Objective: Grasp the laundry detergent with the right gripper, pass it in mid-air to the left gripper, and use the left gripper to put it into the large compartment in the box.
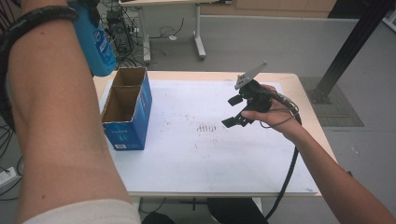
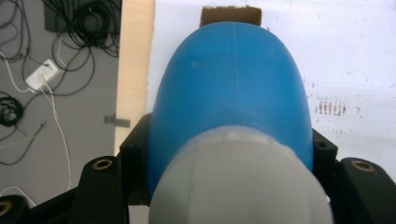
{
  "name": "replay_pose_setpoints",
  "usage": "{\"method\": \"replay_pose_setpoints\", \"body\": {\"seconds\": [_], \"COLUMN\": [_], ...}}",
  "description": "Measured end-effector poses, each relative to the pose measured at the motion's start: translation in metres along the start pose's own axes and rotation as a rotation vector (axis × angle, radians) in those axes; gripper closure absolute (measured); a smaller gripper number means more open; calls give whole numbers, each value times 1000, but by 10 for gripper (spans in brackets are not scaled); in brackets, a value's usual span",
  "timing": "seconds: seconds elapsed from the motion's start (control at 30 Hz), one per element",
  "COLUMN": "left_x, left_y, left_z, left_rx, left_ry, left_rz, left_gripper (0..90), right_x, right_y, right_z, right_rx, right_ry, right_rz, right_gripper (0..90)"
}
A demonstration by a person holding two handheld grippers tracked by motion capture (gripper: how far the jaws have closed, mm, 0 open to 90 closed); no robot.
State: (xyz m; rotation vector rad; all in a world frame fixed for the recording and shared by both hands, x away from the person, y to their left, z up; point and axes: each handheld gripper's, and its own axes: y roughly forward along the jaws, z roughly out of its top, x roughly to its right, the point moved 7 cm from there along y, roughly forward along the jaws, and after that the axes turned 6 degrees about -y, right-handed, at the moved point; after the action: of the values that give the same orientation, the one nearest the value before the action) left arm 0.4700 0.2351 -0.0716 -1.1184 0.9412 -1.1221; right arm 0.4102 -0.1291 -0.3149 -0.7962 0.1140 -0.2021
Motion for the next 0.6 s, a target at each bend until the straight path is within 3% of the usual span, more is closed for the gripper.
{"method": "replay_pose_setpoints", "body": {"seconds": [0.6], "left_x": [-5], "left_y": [25], "left_z": [-2], "left_rx": [-16], "left_ry": [-11], "left_rz": [-14], "left_gripper": [381], "right_x": [0], "right_y": [-4], "right_z": [-5], "right_rx": [-25], "right_ry": [-15], "right_rz": [-19], "right_gripper": [79]}}
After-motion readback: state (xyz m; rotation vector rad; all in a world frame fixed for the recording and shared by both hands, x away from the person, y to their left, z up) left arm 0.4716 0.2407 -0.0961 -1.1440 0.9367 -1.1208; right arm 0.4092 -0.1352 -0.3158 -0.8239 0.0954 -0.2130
